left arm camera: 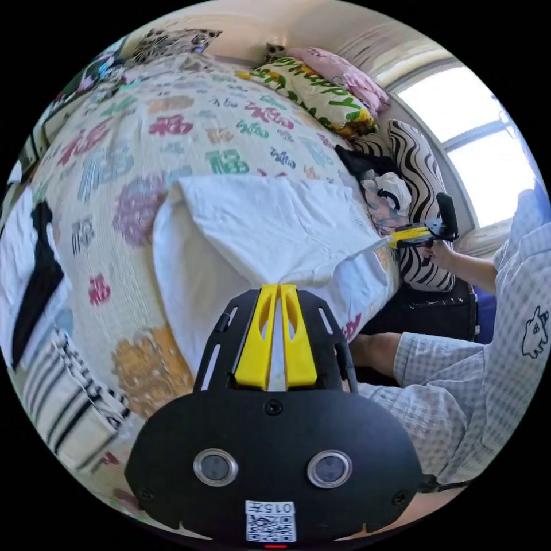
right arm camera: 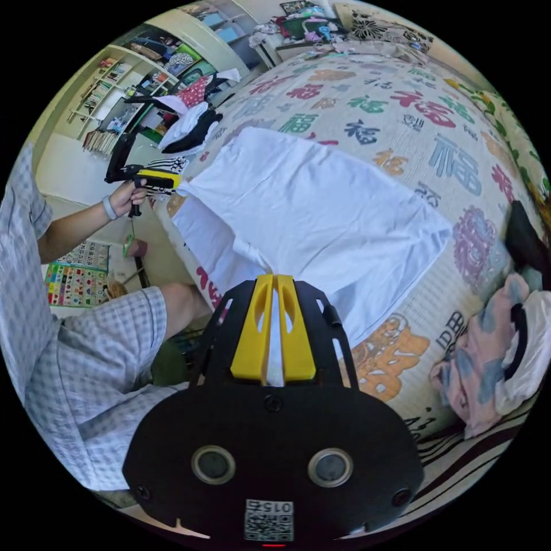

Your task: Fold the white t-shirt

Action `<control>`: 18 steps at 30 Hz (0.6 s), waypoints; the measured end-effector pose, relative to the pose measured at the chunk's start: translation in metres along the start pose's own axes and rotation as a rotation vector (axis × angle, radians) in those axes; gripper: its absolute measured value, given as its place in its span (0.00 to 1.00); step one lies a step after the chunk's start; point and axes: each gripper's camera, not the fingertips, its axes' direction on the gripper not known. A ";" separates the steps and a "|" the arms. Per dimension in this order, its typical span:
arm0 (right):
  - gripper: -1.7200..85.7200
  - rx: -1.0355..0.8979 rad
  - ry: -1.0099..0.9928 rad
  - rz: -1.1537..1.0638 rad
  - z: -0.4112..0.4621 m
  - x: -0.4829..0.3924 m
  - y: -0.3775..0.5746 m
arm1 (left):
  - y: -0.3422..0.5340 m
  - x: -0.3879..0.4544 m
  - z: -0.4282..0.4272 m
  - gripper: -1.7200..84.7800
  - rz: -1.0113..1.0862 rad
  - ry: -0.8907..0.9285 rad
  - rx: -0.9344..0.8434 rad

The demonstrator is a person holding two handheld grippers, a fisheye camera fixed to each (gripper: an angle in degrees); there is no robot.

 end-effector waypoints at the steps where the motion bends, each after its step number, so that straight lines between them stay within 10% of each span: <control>1: 0.02 -0.034 -0.026 0.034 0.015 -0.002 0.009 | 0.018 -0.001 0.006 0.02 -0.034 0.002 -0.007; 18: 0.01 -0.145 -0.115 0.104 0.088 0.005 -0.005 | 0.059 -0.005 0.008 0.08 -0.181 0.036 -0.122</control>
